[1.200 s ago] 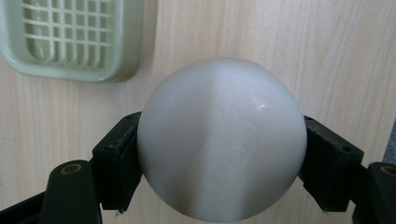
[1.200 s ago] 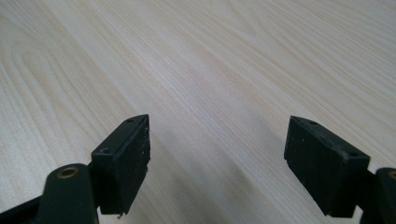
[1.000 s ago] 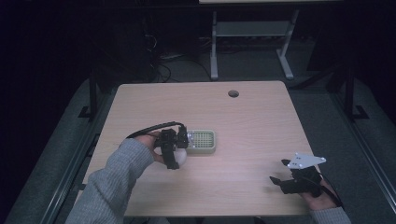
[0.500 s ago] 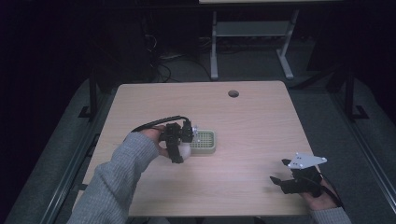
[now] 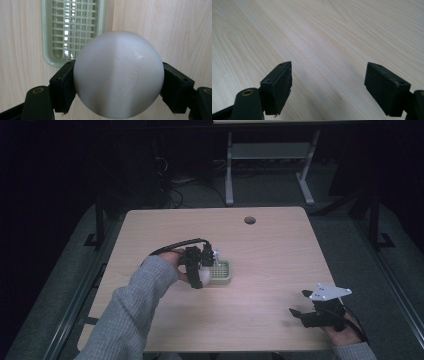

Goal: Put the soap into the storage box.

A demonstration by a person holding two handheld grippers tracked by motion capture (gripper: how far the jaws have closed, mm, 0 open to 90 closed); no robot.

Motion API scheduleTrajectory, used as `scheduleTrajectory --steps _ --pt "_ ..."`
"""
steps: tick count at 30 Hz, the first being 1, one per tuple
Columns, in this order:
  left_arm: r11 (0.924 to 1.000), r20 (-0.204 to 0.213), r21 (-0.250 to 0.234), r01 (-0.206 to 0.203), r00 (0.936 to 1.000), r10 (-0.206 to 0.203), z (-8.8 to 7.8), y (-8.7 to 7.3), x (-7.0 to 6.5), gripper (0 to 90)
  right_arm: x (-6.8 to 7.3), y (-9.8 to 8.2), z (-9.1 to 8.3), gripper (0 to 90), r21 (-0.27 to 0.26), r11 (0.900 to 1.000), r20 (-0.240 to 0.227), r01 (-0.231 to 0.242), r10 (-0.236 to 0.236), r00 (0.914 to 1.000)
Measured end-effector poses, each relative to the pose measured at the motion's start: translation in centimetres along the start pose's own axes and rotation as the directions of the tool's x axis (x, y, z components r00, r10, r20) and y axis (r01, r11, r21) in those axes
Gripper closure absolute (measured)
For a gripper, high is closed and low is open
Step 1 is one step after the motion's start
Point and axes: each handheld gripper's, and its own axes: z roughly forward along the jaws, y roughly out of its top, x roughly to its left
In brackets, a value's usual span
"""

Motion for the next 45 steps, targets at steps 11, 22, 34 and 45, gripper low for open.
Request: scheduleTrajectory --steps 11,22,34,45 --pt "0.9999 0.001 -0.012 0.007 1.0 -0.007 0.5 1.3 1.3 23.9 0.1 0.0 -0.1 21.6 -0.003 1.0 -0.004 -0.022 0.022 0.9998" --pt "1.0 -0.005 0.008 0.0 1.0 0.0 0.9 2.6 2.4 24.0 0.0 0.0 -0.1 21.6 -0.009 1.0 -0.001 -0.016 0.016 0.9999" --pt "0.9998 0.0 -0.004 0.022 0.9998 -0.022 1.6 3.1 3.4 23.9 0.0 0.1 -0.1 21.6 -0.011 1.0 -0.002 -0.007 0.007 1.0" --pt "0.9995 0.001 -0.006 0.032 0.9995 -0.032 2.7 3.9 4.3 23.9 0.0 0.0 0.0 21.6 -0.015 1.0 -0.005 -0.021 0.021 0.9998"
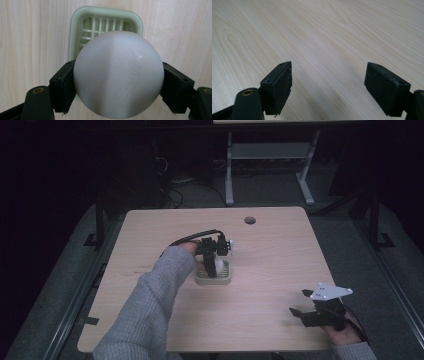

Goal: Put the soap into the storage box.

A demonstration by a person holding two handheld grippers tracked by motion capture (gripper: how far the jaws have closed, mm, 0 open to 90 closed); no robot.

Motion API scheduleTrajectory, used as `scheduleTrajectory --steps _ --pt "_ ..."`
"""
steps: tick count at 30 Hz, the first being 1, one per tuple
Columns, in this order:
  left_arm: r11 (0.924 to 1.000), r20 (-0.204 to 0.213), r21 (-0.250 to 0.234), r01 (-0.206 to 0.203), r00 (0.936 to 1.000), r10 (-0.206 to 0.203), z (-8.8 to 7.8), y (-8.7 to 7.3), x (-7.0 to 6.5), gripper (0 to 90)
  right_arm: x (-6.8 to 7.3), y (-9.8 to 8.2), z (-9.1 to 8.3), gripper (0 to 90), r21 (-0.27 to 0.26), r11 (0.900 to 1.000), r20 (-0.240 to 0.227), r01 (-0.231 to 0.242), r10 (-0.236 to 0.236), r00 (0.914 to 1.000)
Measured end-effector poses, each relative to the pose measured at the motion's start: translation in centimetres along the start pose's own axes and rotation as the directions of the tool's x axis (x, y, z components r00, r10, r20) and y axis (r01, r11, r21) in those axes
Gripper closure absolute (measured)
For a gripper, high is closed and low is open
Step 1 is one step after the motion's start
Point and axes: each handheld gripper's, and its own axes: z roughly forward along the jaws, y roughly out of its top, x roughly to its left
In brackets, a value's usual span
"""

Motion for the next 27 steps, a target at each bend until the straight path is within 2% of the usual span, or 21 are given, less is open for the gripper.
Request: scheduleTrajectory --steps 3,5,8,16,27 --pt "1.0 0.013 0.005 0.004 0.9999 -0.004 0.4 0.2 0.2 23.9 0.0 0.0 0.0 21.6 -0.001 1.0 0.0 0.0 0.0 1.0" --pt "0.9999 0.007 0.013 0.006 1.0 -0.006 0.6 0.2 0.3 24.0 -0.1 0.0 0.0 21.6 0.002 1.0 0.006 0.015 -0.015 0.9999" --pt "0.9998 0.01 0.012 0.016 0.9998 -0.016 0.9 0.2 0.6 23.9 -0.1 -0.1 -0.1 21.6 0.001 1.0 0.005 0.009 -0.009 0.9999" --pt "0.9997 0.011 0.024 0.01 0.9999 -0.01 1.5 0.5 0.8 23.9 -0.1 0.0 -0.1 21.6 -0.001 1.0 0.004 0.021 -0.021 0.9998" --pt "0.9994 0.005 0.035 0.001 1.0 -0.001 2.0 0.5 1.0 23.9 0.0 0.0 -0.1 21.6 -0.004 1.0 0.0 0.011 -0.011 0.9999"
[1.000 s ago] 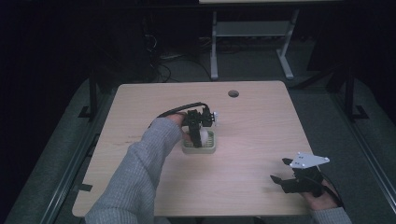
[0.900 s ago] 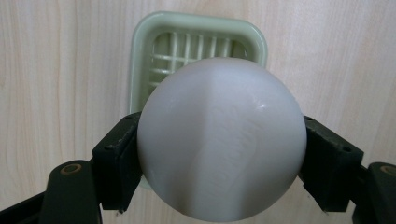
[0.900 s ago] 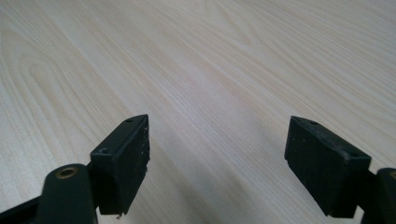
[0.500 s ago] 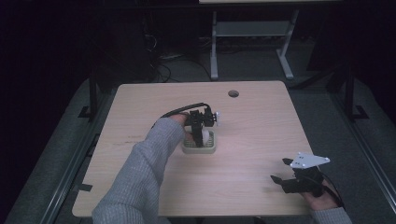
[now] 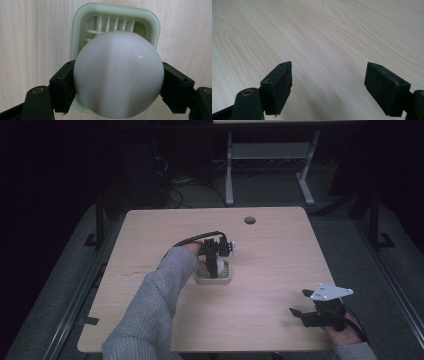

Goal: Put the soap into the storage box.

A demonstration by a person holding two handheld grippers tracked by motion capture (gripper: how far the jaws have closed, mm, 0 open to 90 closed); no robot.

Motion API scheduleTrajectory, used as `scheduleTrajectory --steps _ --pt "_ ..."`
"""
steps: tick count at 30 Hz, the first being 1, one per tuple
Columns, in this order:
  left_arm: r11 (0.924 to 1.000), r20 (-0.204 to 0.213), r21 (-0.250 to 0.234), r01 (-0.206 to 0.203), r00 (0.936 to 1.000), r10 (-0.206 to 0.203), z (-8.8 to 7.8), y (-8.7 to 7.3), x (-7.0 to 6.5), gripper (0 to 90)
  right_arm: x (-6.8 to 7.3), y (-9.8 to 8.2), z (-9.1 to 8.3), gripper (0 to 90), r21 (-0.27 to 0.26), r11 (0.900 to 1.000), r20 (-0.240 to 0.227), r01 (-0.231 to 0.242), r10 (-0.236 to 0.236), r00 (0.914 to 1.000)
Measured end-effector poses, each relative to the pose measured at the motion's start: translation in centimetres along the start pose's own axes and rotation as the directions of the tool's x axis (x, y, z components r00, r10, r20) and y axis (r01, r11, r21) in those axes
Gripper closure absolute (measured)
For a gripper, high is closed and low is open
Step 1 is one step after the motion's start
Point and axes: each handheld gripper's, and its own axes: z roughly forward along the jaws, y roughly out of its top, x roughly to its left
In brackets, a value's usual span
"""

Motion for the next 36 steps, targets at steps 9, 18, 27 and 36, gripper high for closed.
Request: scheduleTrajectory --steps 9,18,27,36 --pt "1.0 0.007 0.0 -0.003 1.0 0.003 0.3 0.19 0.04 23.9 -0.01 -0.01 -0.01 21.6 -0.001 1.0 -0.002 0.001 -0.001 1.0" --pt "1.0 0.007 0.003 0.001 1.0 -0.001 0.46 0.1 0.28 23.9 -0.02 -0.02 -0.03 21.6 -0.001 1.0 -0.003 0.001 -0.001 1.0" --pt "0.9999 0.012 0.009 0.005 0.9999 -0.005 0.61 0.07 0.45 23.9 -0.04 -0.07 -0.02 21.6 0.001 1.0 -0.005 -0.002 0.002 1.0" --pt "0.9996 0.013 0.025 0.009 0.9999 -0.009 0.93 0.18 0.43 23.8 -0.04 -0.06 -0.05 21.7 0.002 1.0 -0.005 -0.002 0.002 1.0"
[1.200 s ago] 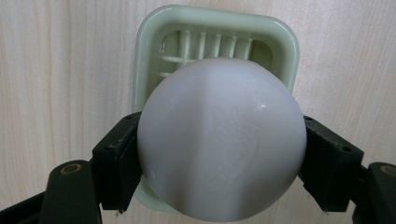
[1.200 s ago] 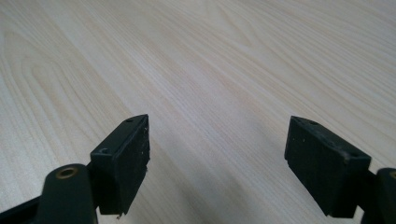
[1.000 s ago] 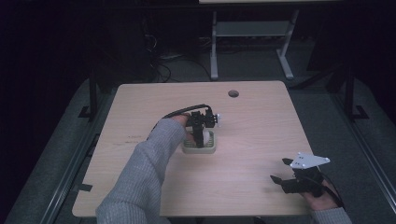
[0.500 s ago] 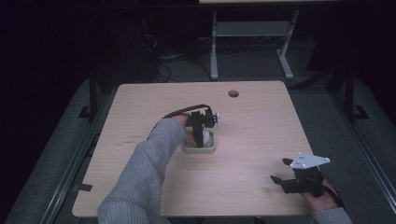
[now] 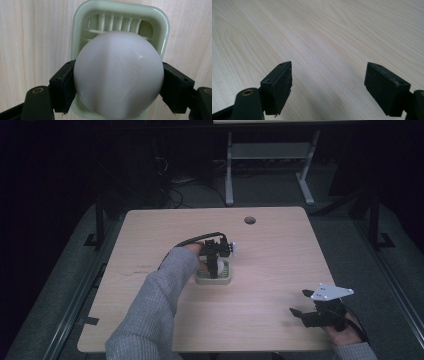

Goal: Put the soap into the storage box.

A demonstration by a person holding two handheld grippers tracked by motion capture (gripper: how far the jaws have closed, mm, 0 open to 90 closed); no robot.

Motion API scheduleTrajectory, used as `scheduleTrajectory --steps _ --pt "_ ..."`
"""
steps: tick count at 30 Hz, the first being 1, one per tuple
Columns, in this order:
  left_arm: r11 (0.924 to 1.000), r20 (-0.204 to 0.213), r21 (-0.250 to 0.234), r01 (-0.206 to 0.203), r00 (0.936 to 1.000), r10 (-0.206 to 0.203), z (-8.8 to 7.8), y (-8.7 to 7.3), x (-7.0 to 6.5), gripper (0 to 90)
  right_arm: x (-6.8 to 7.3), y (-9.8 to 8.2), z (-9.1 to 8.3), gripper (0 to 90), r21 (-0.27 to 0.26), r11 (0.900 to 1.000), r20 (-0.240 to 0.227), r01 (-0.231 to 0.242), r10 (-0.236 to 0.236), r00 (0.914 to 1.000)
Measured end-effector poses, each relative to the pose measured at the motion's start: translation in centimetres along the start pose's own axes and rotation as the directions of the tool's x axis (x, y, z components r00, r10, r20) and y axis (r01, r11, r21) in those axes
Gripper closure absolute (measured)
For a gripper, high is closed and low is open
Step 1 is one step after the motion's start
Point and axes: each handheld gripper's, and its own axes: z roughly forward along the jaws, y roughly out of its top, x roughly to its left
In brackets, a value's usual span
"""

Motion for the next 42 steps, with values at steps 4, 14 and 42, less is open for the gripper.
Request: scheduleTrajectory --steps 4,14,42 --pt "1.0 0.003 0.0 0.001 1.0 -0.001 0.1 0.0 0.1 23.8 0.0 0.0 0.0 21.7 -0.002 1.0 -0.001 -0.001 0.001 1.0" --pt "0.9999 0.028 -0.002 0.016 0.9995 -0.016 0.1 -0.1 0.4 23.1 0.0 0.0 0.0 21.7 0.0 1.0 -0.001 0.001 -0.001 1.0" --pt "0.9986 -0.01 -0.046 0.027 0.9996 -0.027 -1.8 -0.9 -0.5 20.9 0.1 -0.1 0.0 21.6 0.006 1.0 0.0 -0.004 0.004 1.0"
